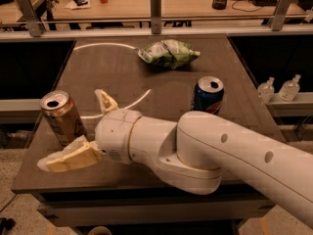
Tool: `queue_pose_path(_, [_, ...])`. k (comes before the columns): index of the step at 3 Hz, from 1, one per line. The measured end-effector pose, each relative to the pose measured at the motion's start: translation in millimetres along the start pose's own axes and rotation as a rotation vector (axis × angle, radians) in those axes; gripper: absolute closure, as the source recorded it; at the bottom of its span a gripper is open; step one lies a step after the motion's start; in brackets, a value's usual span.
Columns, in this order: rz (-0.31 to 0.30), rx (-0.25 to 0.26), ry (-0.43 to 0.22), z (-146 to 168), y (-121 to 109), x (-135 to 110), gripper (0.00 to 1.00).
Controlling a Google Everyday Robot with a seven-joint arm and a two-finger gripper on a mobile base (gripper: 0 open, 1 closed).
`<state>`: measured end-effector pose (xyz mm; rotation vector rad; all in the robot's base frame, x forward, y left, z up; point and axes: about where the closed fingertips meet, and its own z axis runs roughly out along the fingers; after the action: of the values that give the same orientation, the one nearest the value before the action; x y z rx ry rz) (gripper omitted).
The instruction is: Pick orange can
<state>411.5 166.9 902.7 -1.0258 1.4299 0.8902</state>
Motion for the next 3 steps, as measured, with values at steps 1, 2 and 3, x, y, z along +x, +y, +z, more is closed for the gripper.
queue_pose_path(1, [0.018, 0.051, -0.003, 12.8, -10.5, 1.7, 0.00])
queue_pose_path(2, [0.025, 0.077, -0.024, 35.9, -26.1, 8.7, 0.00])
queue_pose_path(3, [0.024, 0.063, -0.021, 43.3, -25.5, 16.1, 0.00])
